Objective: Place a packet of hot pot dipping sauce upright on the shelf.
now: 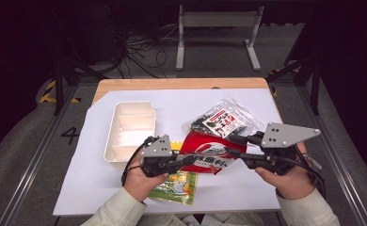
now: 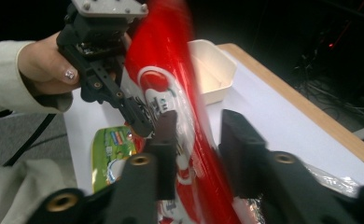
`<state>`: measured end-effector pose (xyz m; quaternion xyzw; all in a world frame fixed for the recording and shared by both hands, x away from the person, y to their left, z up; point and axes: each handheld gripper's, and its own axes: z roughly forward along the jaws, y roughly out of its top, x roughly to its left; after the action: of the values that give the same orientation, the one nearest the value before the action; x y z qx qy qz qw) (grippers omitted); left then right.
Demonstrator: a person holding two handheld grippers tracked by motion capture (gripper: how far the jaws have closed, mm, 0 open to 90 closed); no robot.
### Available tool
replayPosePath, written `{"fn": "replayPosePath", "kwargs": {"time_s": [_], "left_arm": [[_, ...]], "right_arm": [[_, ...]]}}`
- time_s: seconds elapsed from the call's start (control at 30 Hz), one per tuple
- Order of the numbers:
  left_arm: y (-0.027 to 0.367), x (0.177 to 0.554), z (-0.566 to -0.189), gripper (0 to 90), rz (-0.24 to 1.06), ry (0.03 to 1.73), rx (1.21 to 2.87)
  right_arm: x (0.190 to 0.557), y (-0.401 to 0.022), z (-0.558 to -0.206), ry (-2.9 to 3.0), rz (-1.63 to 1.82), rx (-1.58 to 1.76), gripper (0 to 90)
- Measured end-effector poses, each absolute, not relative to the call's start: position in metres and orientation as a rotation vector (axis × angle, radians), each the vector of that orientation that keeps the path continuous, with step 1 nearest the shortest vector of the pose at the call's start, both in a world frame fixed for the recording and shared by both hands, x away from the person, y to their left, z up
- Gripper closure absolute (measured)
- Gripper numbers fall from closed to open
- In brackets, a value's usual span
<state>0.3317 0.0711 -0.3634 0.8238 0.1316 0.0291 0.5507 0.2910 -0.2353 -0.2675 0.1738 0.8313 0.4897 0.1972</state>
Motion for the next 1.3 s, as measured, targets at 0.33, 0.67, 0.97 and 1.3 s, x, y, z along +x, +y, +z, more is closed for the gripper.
{"fn": "replayPosePath", "kwargs": {"time_s": [0.33,0.67,0.97,1.3], "left_arm": [[0.089,0.336,-0.354,89.2,0.102,0.348,1.913],[0.124,0.355,-0.336,89.2,0.167,0.426,1.853],[0.137,0.363,-0.328,89.1,0.206,0.451,1.840],[0.149,0.372,-0.313,89.1,0.271,0.458,1.846]], "right_arm": [[0.297,-0.264,-0.279,2.201,1.474,0.622,40.3],[0.308,-0.287,-0.300,2.212,1.477,0.732,45.3],[0.317,-0.302,-0.317,2.230,1.473,0.793,46.6],[0.321,-0.318,-0.332,2.211,1.459,0.849,43.6]]}}
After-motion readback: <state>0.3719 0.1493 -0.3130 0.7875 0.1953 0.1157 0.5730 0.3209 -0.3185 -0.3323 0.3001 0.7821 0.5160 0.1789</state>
